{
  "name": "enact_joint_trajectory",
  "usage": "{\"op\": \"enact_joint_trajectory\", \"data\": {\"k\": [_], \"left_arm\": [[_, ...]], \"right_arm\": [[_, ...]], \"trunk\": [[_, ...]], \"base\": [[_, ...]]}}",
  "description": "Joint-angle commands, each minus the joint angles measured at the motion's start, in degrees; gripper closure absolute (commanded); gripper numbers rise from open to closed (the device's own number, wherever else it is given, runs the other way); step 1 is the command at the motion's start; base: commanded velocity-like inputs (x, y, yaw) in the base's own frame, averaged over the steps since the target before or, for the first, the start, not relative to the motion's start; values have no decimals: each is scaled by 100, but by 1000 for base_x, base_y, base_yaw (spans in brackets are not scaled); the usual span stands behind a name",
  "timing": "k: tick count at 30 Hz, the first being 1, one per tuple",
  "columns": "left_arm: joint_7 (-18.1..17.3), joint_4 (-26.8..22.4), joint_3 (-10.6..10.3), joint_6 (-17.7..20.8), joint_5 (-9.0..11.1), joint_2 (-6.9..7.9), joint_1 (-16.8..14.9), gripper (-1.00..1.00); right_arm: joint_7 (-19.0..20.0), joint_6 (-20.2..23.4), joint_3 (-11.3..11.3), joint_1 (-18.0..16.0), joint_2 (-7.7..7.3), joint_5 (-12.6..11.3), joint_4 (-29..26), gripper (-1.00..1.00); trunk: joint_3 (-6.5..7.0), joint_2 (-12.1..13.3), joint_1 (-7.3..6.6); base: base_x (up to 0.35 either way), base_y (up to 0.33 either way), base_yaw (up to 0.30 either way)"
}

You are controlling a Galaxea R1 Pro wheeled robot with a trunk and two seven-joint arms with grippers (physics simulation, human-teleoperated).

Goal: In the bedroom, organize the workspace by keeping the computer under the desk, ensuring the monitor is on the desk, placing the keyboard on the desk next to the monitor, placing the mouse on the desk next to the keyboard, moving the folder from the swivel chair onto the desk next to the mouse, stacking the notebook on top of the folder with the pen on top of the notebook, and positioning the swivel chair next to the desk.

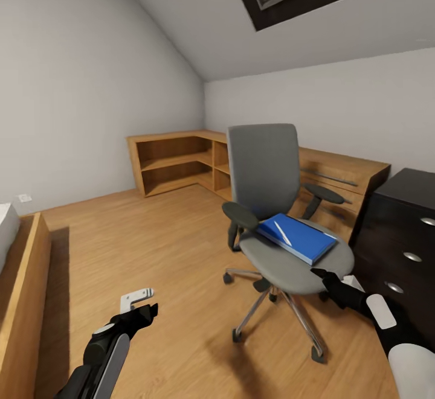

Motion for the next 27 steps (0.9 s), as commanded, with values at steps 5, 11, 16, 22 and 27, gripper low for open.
{"op": "enact_joint_trajectory", "data": {"k": [5,11,16,22,27], "left_arm": [[47,-4,-11,10,59,-1,-5,-100],[47,-3,-13,7,57,-1,-5,-100],[47,0,-13,7,57,-1,-5,-100],[48,3,-13,7,56,-1,-5,-100],[40,4,-13,7,55,-1,-5,-100]], "right_arm": [[40,57,-33,-9,5,-167,-13,-100],[40,57,-33,-8,5,-167,-13,-100],[40,57,-33,-5,5,-167,-13,-100],[40,57,-33,-7,5,-167,-13,-100],[40,57,-33,-6,5,-167,-13,-100]], "trunk": [[-5,-2,1],[-5,-2,1],[-5,-2,1],[-5,-2,1],[-5,-2,1]], "base": [[286,0,81],[318,0,8],[321,-25,1],[317,-118,0],[310,-157,0]]}}
